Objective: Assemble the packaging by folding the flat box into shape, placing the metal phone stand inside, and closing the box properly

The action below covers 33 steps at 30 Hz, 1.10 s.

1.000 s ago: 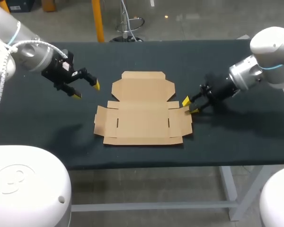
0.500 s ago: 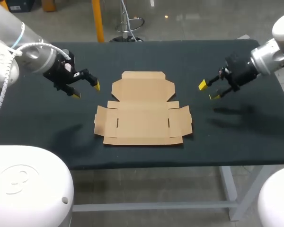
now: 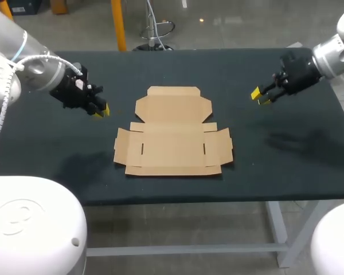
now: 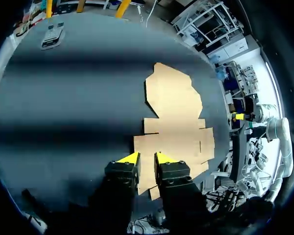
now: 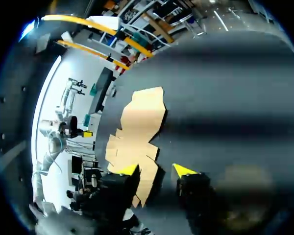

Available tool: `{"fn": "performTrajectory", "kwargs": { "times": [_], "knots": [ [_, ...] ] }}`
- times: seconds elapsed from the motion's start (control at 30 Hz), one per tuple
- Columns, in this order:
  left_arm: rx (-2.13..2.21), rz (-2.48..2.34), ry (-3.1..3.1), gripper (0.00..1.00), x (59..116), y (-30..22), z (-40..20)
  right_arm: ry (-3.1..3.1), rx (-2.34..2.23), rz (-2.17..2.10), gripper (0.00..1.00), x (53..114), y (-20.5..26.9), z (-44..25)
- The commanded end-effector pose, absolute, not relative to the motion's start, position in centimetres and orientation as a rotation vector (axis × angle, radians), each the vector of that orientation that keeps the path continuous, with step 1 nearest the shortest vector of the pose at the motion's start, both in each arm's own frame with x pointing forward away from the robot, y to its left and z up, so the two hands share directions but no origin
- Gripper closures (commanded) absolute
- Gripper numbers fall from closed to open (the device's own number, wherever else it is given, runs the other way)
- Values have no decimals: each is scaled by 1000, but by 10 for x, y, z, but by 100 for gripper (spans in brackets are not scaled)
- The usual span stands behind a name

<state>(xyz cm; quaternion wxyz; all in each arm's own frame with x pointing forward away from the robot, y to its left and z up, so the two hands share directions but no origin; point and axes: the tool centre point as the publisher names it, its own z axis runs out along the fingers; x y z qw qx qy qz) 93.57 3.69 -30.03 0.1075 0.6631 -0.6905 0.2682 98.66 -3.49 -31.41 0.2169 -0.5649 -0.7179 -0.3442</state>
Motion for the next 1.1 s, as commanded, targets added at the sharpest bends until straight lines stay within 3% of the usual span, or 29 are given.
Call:
{"fn": "performTrajectory", "kwargs": {
  "times": [0.03, 0.63, 1.1],
  "knots": [
    [1922, 794, -2017, 100, 940, 35, -306, -1937, -1591, -948, 100, 982, -31, -326],
    [1914, 786, -2015, 100, 946, 29, -311, -1914, -1597, -942, 100, 980, -30, -330],
    [1708, 774, -2217, 100, 972, 13, -337, -1905, -1572, -973, 100, 986, 5, -364]
  ]
}}
